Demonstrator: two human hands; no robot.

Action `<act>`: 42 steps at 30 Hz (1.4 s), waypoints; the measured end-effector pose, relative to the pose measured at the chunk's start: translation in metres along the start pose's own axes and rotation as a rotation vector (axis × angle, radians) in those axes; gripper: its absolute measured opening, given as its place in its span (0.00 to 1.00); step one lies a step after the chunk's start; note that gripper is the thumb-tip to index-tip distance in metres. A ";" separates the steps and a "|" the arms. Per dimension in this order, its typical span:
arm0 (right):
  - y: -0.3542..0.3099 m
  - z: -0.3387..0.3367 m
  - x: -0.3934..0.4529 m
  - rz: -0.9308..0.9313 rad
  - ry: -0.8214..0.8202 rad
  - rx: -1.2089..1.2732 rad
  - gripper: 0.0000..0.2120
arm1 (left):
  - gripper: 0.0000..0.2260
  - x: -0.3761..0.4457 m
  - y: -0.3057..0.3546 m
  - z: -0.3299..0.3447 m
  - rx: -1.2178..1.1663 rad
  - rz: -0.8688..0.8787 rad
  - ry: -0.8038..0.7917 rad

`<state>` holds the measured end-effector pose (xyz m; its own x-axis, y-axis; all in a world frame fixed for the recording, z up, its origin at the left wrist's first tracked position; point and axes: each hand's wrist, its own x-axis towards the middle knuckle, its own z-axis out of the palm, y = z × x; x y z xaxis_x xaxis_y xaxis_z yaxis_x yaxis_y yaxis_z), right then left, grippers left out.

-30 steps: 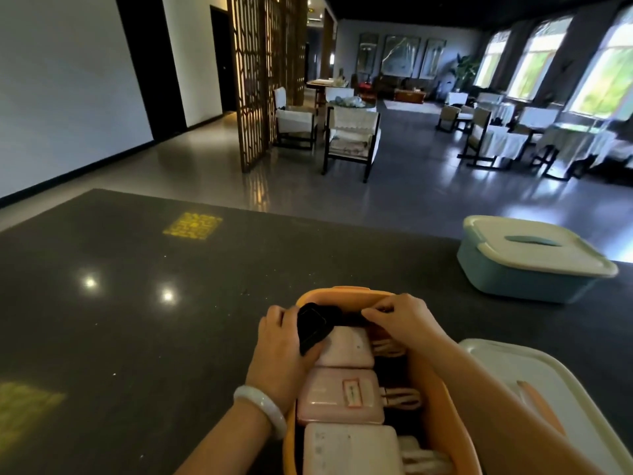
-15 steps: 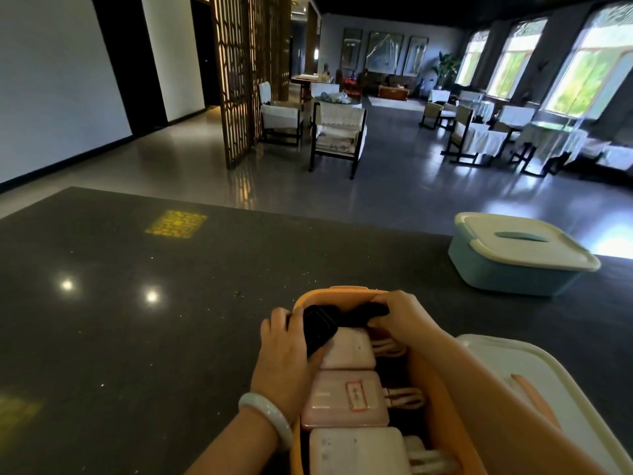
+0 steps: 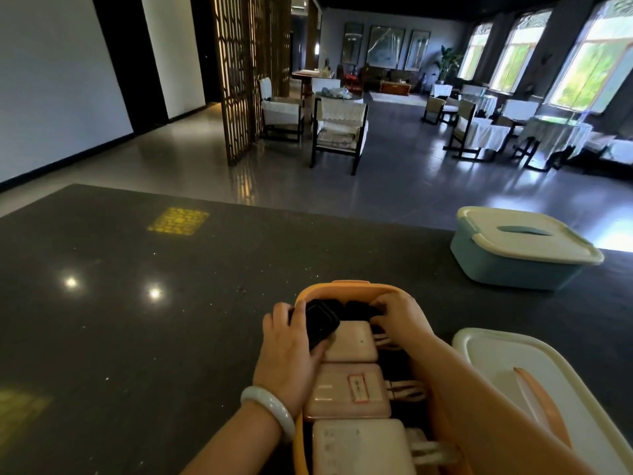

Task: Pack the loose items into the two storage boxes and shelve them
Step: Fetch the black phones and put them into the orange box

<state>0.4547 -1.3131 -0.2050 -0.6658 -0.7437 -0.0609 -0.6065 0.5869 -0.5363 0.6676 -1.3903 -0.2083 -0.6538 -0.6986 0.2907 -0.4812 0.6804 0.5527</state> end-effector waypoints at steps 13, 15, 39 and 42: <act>-0.005 0.000 -0.015 0.163 0.079 0.240 0.06 | 0.30 -0.004 0.001 -0.002 0.044 0.000 0.006; -0.007 -0.003 -0.017 0.150 0.094 0.232 0.07 | 0.30 -0.003 0.001 -0.004 0.047 0.008 0.009; -0.024 -0.078 -0.029 0.071 0.226 0.154 0.06 | 0.26 0.013 0.000 0.001 -0.337 -0.135 -0.187; -0.017 -0.067 -0.024 0.083 0.261 0.011 0.05 | 0.22 0.013 -0.003 0.004 -0.432 -0.234 -0.215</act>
<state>0.4519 -1.2838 -0.1386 -0.8031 -0.5850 0.1130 -0.5415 0.6376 -0.5480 0.6581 -1.4008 -0.2094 -0.6844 -0.7288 -0.0202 -0.3742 0.3274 0.8676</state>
